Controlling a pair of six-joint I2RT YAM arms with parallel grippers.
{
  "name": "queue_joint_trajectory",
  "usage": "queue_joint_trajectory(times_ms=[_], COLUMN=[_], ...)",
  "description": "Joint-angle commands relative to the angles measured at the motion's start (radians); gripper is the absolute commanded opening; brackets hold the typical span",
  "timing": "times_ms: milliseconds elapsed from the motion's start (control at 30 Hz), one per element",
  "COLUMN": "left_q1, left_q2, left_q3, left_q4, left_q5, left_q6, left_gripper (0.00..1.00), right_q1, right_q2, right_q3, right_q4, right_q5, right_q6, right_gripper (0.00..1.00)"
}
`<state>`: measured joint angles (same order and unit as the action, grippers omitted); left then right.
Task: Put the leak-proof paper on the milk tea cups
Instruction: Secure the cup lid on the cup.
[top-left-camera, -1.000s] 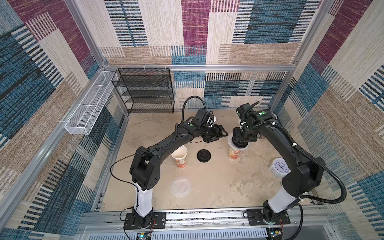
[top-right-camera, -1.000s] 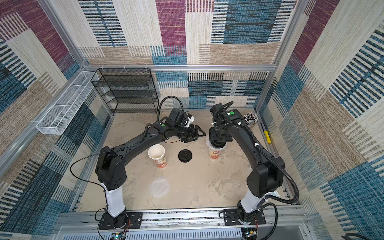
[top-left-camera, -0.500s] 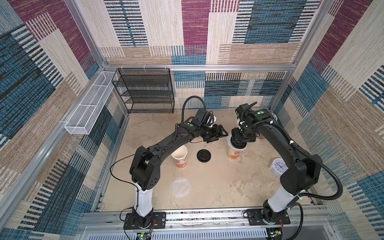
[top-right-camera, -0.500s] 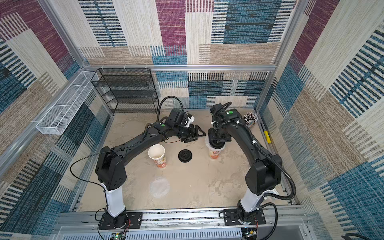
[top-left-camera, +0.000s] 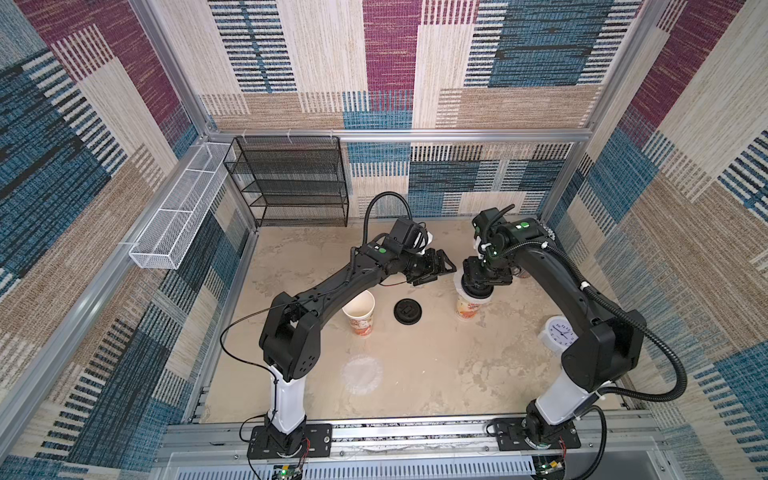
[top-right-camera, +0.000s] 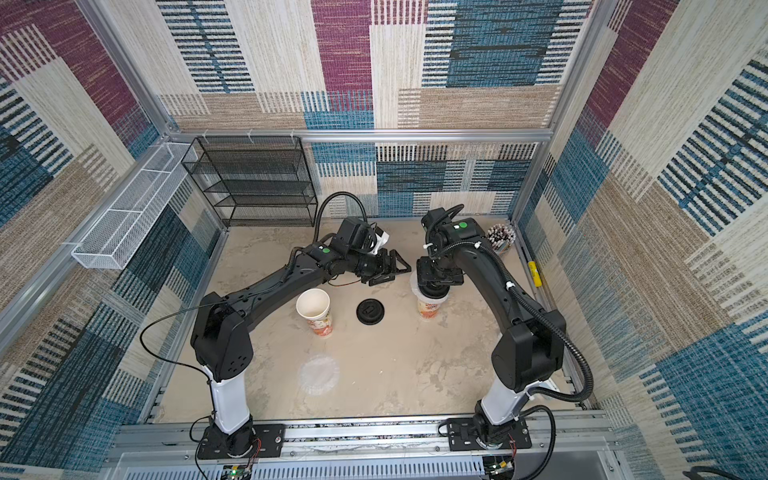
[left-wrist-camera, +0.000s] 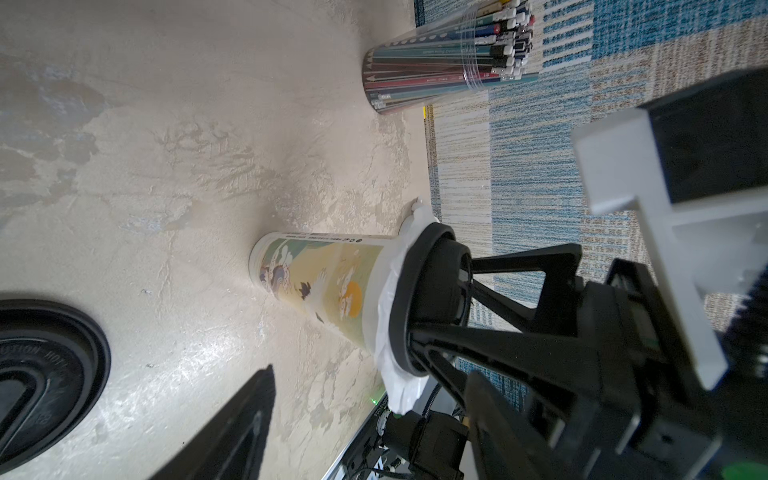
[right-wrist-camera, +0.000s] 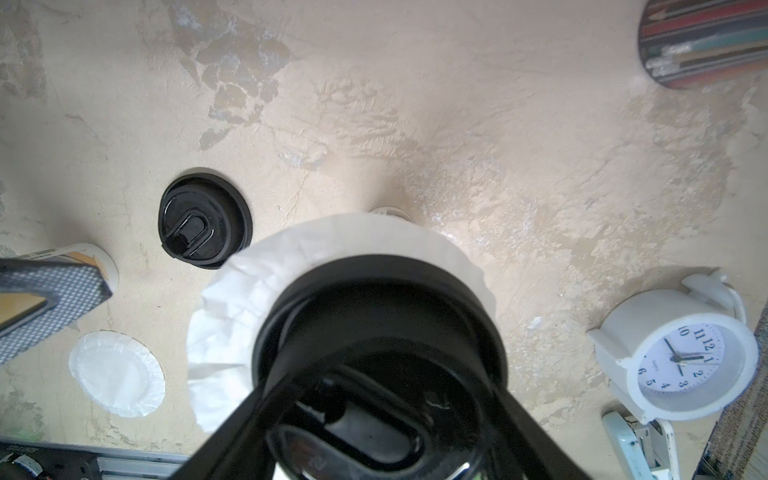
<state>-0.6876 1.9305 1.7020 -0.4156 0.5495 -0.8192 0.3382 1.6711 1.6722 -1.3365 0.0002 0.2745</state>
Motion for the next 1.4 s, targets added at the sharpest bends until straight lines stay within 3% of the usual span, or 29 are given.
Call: queue_joint_trajectory(times_ms=[0,1367], left_q1=[0.0,0.0], left_q2=[0.003,0.027], left_q3=[0.009,0.021], left_q4=[0.006,0.006], left_q5=[0.005,0.021], left_q6=[0.021,0.009], left_gripper=[0.75,0.75], right_q1=[0.002,0.013], right_q2=[-0.012,0.0], right_q3=[-0.003,-0.038], right_q4=[-0.002,-0.002], right_q5=[-0.006,-0.048], right_q6=[0.003,-0.03], right_gripper=[0.72,0.7])
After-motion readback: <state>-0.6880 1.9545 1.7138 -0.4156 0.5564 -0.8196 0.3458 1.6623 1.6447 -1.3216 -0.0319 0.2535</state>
